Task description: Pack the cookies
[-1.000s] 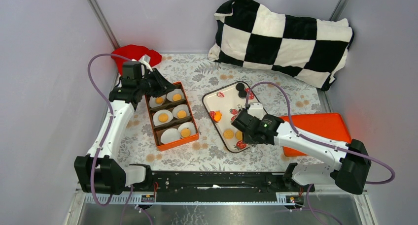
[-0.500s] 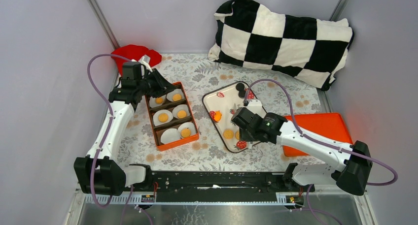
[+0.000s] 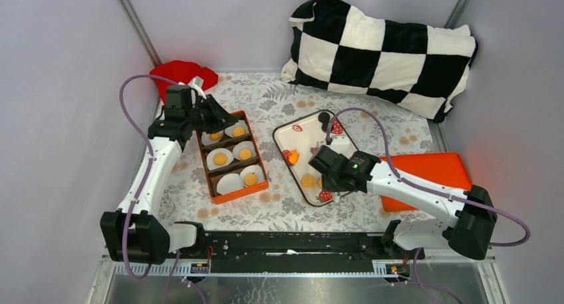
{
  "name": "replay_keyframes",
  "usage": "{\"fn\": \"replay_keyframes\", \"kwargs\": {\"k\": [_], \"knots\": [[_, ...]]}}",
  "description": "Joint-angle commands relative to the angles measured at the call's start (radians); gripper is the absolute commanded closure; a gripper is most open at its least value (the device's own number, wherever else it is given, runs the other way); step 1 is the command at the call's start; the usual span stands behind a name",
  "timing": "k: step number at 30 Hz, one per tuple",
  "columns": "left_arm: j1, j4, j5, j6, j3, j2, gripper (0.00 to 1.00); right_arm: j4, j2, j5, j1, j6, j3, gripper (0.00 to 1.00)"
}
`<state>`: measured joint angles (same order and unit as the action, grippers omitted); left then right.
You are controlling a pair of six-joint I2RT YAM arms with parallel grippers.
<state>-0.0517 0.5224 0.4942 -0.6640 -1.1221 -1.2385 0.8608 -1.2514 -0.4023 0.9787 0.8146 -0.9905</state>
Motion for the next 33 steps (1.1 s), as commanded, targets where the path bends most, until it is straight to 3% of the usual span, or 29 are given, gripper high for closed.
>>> {"fn": "replay_keyframes", "kwargs": {"k": [1,14,33], "knots": [[-0.005,-0.055,0.017,-0.004,0.013,0.010,0.73,0.012,-0.043,-0.004,-0.005,-0.016,-0.010,0.55],[-0.005,-0.072,0.028,-0.011,0.053,0.016,0.73,0.110,-0.045,-0.077,-0.003,-0.008,-0.040,0.56],[-0.005,-0.101,0.044,-0.015,0.100,0.013,0.74,0.026,-0.102,-0.078,-0.003,-0.023,-0.011,0.56]]}}
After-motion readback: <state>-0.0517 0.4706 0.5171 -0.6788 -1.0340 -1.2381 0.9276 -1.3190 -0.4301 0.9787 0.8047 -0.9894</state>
